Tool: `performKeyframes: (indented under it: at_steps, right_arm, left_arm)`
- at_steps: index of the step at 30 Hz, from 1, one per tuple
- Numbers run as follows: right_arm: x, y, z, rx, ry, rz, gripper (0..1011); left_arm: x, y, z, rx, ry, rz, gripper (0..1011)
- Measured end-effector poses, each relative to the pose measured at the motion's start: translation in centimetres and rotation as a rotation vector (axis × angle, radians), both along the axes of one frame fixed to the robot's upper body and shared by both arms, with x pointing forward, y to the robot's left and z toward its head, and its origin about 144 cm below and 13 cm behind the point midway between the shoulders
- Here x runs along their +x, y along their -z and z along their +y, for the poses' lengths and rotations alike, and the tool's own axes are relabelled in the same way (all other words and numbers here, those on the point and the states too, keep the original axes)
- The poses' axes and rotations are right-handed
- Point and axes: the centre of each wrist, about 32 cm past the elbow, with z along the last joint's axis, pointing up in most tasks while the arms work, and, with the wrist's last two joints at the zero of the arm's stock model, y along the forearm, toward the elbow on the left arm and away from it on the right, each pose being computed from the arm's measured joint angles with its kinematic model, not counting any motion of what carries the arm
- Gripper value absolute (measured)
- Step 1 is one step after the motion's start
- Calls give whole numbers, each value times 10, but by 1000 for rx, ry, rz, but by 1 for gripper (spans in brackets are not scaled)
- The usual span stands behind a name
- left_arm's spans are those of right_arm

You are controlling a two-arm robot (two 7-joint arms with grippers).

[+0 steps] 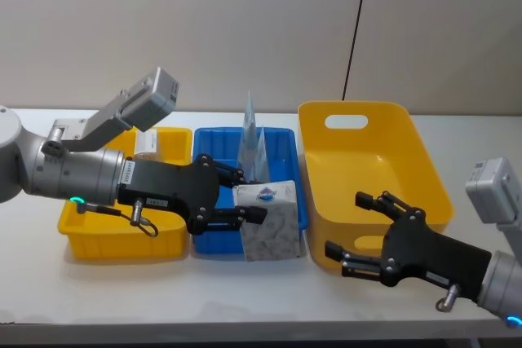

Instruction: Bimanual collaborative sorting of washing and personal care products

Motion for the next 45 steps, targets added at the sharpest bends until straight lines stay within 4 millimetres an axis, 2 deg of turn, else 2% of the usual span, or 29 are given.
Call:
performKeyframes:
  at_steps: [9, 20, 45]
  right_arm:
    - [8, -10, -7, -26, -121, -6, 1000]
    - [17, -13, -6, -36, -172, -28, 1000]
    - [43, -5, 15, -62, -225, -47, 1000]
  left_arm:
    - [0, 0, 0, 0, 0, 0, 358]
    - [0, 0, 0, 0, 0, 0, 359]
    - [0, 0, 0, 0, 0, 0, 358]
